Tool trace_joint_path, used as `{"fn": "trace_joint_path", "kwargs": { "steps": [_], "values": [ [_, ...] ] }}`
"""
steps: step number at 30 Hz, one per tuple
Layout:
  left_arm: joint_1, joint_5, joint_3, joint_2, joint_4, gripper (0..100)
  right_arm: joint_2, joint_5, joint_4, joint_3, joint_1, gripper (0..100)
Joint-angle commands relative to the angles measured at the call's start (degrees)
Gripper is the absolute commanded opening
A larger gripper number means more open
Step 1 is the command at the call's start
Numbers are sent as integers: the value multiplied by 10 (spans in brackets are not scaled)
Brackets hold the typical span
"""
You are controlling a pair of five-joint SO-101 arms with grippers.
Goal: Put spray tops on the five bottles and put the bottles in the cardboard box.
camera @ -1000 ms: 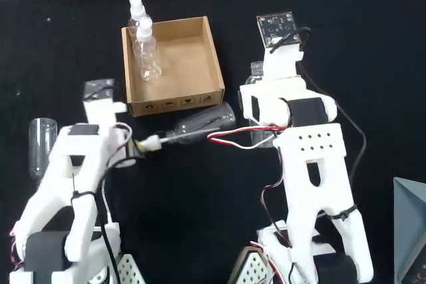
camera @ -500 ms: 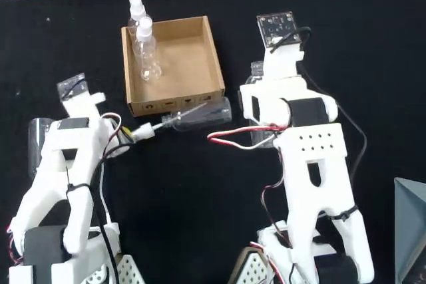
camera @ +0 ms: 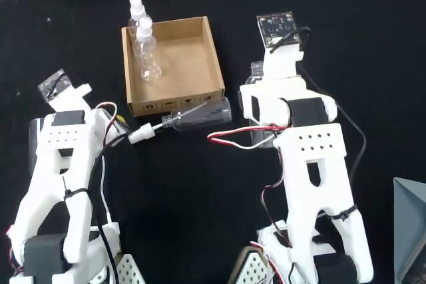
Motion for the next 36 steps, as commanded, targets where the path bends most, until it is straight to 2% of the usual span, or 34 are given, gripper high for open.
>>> {"fn": "trace_joint_path", "kwargs": {
  "steps": [1, 4, 7, 9, 13, 19, 26, 36],
  "values": [
    [7, 46, -29, 7, -30, 173, -27, -2, -17, -4, 0, 92],
    [38, 67, -34, 23, -29, 134, -28, -2, -17, -4, 1, 92],
    [64, 181, -42, 38, -26, 152, -29, -2, -17, -4, 1, 92],
    [72, 221, -52, 47, -26, 183, -29, -2, -17, -4, 1, 92],
    [73, 229, -78, 65, -26, 223, -29, -2, -17, -4, 1, 92],
    [75, 273, -111, 99, -26, 223, -29, -2, -17, -4, 1, 92],
    [130, 307, -131, 166, -29, 223, -28, -2, -17, -4, 1, 92],
    [145, 333, -176, 220, -28, 225, -28, -2, -17, -4, 1, 92]
  ]
}}
